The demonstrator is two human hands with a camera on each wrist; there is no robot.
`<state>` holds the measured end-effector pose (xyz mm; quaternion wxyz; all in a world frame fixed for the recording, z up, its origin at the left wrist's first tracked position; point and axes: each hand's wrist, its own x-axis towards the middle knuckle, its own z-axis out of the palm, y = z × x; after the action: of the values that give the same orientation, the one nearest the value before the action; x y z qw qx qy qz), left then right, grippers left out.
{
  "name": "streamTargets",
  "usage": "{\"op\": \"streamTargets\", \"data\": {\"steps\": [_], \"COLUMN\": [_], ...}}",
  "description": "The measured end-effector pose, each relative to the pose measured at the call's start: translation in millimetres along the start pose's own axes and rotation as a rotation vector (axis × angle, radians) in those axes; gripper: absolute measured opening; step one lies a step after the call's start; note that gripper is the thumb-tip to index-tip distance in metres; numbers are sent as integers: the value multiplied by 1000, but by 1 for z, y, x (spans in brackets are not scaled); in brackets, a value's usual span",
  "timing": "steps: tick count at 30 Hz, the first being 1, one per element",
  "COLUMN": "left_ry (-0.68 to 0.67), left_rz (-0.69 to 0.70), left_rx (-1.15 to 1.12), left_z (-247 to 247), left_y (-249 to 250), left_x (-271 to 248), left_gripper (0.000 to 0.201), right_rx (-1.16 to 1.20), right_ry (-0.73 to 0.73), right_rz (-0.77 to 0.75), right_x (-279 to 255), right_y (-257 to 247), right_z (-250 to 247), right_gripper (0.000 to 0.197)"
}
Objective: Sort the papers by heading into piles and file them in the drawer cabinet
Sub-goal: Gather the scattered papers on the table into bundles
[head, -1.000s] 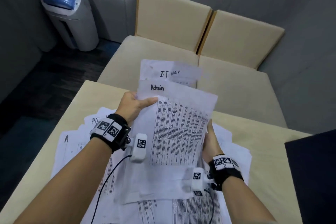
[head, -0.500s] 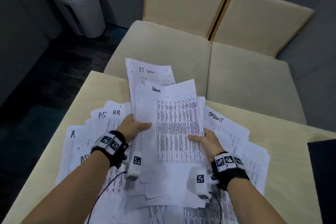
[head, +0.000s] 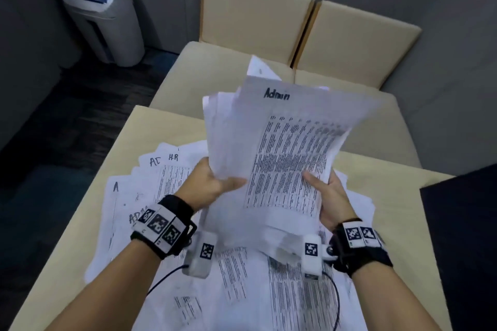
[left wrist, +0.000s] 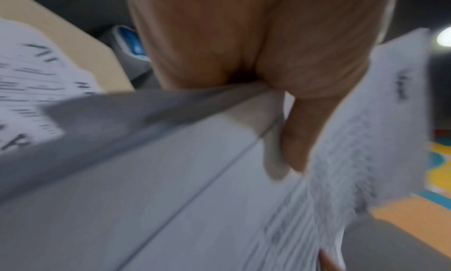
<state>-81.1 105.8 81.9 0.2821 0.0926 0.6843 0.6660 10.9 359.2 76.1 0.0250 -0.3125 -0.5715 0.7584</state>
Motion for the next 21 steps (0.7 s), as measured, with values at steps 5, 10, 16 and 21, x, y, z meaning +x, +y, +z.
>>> {"op": "streamTargets", "data": {"steps": [5,10,16,21], "left_ry": [178,217,186,191], "left_rz": [251,400,309,439], "left_rx": [-117,-201,-42,1], "left_z": [18,10,16,27], "left_y": [30,49,33,41], "left_x": [-21,-37,-18,-15], "left_gripper": [30,62,67,74], "right_rx": [40,-184,-290,-281], "right_ry": [177,165,118,101], "right_rz": [-365,-462,-423,-455], "right_x": [-47,-82,-81,-79], "right_y": [-41,-45,-18,-19], "right_z": [18,16,8,17], "right_gripper": [57,26,36,28]}}
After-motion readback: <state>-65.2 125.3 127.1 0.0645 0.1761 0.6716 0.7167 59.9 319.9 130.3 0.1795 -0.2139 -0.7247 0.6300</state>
